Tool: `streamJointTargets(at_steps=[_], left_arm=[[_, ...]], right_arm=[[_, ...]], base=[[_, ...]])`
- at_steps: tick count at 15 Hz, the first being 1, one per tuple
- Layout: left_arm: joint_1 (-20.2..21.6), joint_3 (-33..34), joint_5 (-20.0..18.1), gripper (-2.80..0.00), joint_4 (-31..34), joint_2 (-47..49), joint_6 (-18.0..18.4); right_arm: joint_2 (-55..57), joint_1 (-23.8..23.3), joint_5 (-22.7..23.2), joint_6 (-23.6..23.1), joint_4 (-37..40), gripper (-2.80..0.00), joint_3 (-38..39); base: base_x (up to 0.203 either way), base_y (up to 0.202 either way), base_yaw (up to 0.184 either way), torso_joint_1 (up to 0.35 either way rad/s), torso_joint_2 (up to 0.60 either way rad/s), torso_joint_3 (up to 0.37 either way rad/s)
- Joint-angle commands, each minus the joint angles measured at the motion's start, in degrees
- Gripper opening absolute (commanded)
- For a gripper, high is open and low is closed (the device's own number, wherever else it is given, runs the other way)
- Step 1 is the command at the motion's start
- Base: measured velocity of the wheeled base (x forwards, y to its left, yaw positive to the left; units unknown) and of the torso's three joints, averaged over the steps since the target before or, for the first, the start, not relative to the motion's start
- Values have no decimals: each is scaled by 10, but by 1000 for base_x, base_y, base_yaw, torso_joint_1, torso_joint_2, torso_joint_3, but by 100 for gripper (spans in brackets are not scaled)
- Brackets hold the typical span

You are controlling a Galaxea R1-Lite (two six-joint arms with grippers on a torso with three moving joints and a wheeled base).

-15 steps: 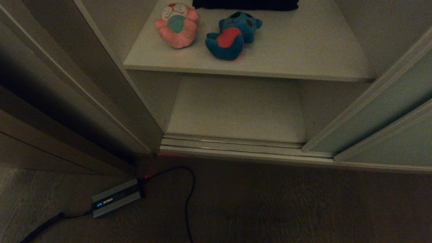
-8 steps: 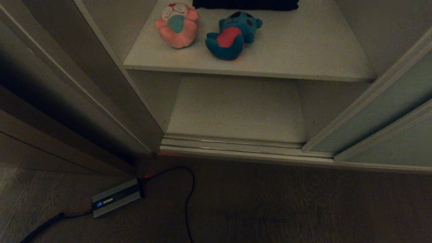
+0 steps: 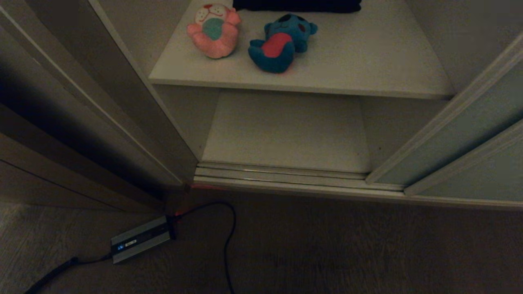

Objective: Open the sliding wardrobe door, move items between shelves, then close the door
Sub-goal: Close the door

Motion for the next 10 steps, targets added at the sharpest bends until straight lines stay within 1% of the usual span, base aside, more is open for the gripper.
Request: streamJointTargets(at_steps=[1,5,8,10], left_arm=[[0,0,-1,-280,0,1,0],[0,0,-1,-280,0,1,0],[0,0,-1,-280,0,1,0],[0,0,0,-280,0,1,0]], right_arm=[[6,13,3,0,2,-280,0],[0,36,-1,0,3,-280,0],[0,68,-36,0,2,-280,0],[-12,80,-45,1,5,-280,1]], base=[[0,0,0,0,0,0],[0,0,0,0,0,0],[0,0,0,0,0,0],[0,0,0,0,0,0]])
